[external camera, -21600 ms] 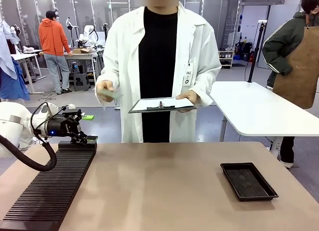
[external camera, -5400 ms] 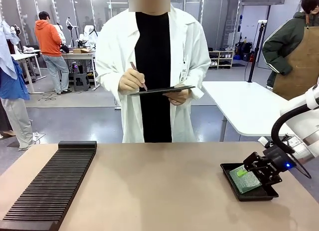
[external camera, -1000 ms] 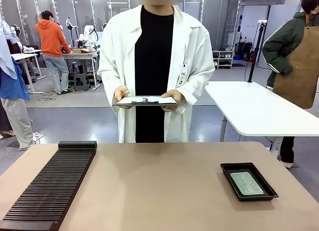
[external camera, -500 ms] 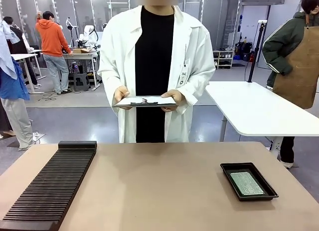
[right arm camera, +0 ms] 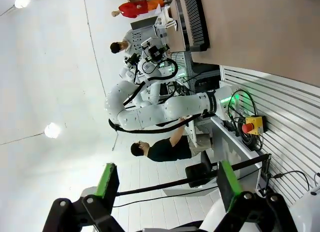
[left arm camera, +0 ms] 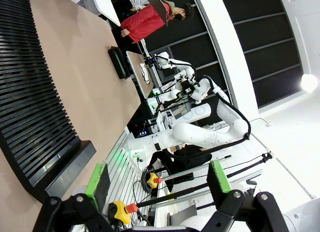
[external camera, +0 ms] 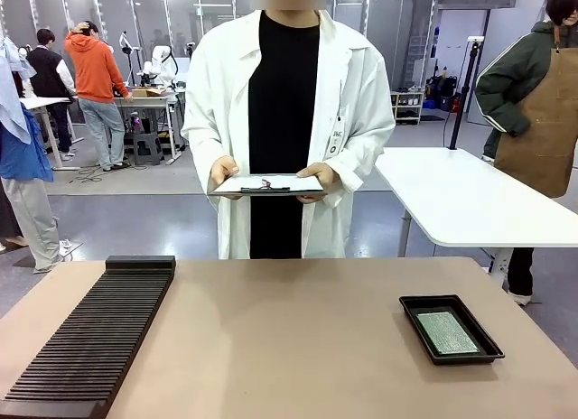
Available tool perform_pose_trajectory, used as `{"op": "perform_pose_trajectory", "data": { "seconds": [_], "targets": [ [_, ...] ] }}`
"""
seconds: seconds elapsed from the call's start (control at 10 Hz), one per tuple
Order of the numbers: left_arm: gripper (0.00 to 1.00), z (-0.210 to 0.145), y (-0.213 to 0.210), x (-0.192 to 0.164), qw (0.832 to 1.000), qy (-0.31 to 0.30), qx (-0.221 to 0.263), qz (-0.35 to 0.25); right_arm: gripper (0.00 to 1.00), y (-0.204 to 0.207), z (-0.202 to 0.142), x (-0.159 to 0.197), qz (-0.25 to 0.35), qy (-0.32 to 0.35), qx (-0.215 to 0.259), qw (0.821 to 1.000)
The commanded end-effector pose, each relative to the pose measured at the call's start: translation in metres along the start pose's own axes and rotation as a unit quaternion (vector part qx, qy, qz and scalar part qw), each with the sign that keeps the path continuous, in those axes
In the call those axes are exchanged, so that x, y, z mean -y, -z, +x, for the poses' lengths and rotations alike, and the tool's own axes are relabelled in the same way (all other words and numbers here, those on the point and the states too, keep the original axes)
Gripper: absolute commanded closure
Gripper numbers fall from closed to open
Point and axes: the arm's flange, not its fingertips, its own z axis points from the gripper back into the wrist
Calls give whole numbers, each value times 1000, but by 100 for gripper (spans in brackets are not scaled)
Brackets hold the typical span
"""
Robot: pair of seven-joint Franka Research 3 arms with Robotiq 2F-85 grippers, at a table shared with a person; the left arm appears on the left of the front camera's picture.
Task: Inspect the PCB.
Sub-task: Place the Blank PCB in the ESD tray.
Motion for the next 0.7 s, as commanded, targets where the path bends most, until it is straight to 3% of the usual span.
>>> {"op": "perform_pose_trajectory", "data": {
  "seconds": [0.0, 0.6],
  "targets": [
    [0, 1, -1, 3, 1000, 4, -2, 5, 0, 0, -3, -2, -3, -6, 3, 1000],
    [0, 1, -1, 3, 1000, 4, -2, 5, 0, 0, -3, -2, -3, -6, 3, 1000]
  ]
}}
